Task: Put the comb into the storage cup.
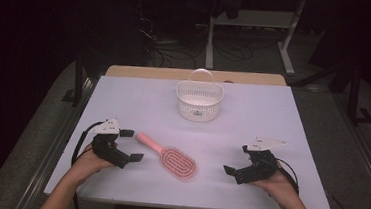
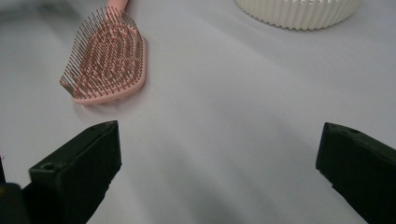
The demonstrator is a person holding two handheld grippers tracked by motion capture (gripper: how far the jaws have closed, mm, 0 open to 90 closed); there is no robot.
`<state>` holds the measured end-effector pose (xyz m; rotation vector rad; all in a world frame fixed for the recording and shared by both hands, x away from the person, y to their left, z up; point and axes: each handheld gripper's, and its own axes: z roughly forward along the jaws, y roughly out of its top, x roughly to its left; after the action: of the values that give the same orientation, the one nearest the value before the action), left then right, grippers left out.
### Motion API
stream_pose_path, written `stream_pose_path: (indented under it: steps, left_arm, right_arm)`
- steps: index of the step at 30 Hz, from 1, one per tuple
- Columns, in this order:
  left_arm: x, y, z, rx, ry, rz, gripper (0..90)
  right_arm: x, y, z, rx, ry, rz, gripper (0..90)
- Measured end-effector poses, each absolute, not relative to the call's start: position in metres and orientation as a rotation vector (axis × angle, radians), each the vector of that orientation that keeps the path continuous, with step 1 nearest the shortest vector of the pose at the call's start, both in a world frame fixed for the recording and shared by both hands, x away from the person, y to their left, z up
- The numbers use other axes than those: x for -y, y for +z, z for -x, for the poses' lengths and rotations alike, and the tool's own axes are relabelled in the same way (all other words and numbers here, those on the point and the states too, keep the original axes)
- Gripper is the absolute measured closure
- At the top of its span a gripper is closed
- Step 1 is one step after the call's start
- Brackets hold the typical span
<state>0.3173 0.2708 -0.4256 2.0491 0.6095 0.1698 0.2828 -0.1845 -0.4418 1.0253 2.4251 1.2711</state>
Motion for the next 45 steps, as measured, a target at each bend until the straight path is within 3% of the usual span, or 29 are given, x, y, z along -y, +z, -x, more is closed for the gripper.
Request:
stream_pose_path:
  steps: [45]
  left_arm:
    - [-0.254,-0.412,-0.335,-0.594,0.147,-1.994,0.3]
  right_arm:
    - [0.183,-0.439,-0.284,-2.414,1.294,-1.022,0.0]
